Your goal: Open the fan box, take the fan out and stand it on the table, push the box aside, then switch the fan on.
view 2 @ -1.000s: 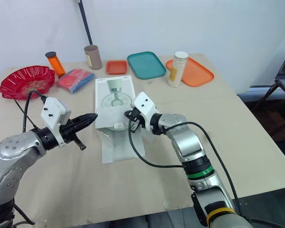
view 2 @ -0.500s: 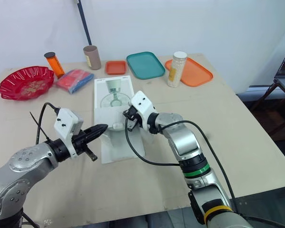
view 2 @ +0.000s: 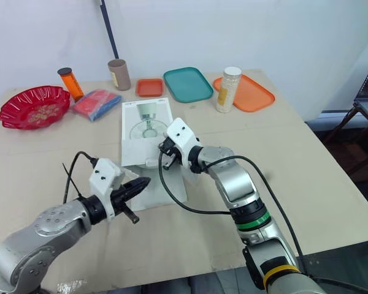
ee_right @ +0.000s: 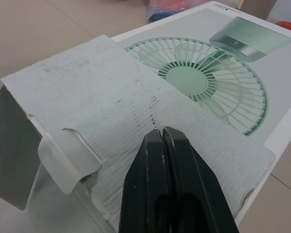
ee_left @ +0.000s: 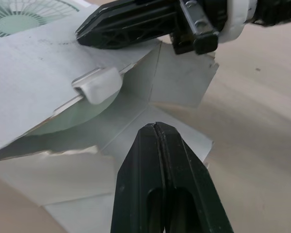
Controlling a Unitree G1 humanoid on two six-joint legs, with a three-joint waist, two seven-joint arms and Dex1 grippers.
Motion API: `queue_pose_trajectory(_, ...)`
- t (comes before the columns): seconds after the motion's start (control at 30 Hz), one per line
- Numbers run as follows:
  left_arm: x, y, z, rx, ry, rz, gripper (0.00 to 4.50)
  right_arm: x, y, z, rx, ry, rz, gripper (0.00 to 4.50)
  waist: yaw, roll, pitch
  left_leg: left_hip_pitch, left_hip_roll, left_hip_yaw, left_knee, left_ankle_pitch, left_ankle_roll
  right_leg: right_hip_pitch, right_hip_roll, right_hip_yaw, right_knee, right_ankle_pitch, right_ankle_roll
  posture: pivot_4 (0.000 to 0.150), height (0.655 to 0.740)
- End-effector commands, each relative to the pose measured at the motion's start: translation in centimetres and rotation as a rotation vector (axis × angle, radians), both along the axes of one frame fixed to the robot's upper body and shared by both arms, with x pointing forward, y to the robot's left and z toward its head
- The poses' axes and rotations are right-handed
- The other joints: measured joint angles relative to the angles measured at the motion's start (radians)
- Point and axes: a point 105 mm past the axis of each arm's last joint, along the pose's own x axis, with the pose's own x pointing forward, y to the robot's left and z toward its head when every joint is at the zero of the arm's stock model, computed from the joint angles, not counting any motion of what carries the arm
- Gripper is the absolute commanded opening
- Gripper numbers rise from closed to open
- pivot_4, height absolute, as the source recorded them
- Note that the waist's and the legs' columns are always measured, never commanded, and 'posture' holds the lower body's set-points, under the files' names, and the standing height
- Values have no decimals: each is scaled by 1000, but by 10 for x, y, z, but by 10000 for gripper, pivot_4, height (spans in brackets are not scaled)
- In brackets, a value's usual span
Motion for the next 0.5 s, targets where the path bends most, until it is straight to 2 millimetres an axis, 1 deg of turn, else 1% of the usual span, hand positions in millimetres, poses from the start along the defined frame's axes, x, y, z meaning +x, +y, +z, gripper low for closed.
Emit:
queue_pose_trajectory(0.03, 5, -4, 11, -27, -64, 28, 0, -5, 3, -8, -17, 17, 11, 336, 0, 0, 0, 0, 0, 0, 0, 0, 0, 0, 0, 0, 0, 0, 0, 1500, 7400)
queue_pose_trajectory(0.23, 13, -6, 7, -16, -67, 81, 0, -5, 4, -8, -21, 14, 15, 336, 0, 0, 0, 0, 0, 0, 0, 0, 0, 0, 0, 0, 0, 0, 0, 1500, 7400)
queue_pose_trajectory(0.4, 15, -6, 3, -6, -49, 125, 0, -7, 5, -10, -27, 12, 27, 336, 0, 0, 0, 0, 0, 0, 0, 0, 0, 0, 0, 0, 0, 0, 0, 1500, 7400)
queue_pose_trajectory(0.5, 16, -4, 2, 0, -37, 152, 0, -8, 5, -10, -32, 9, 34, 336, 0, 0, 0, 0, 0, 0, 0, 0, 0, 0, 0, 0, 0, 0, 0, 1500, 7400)
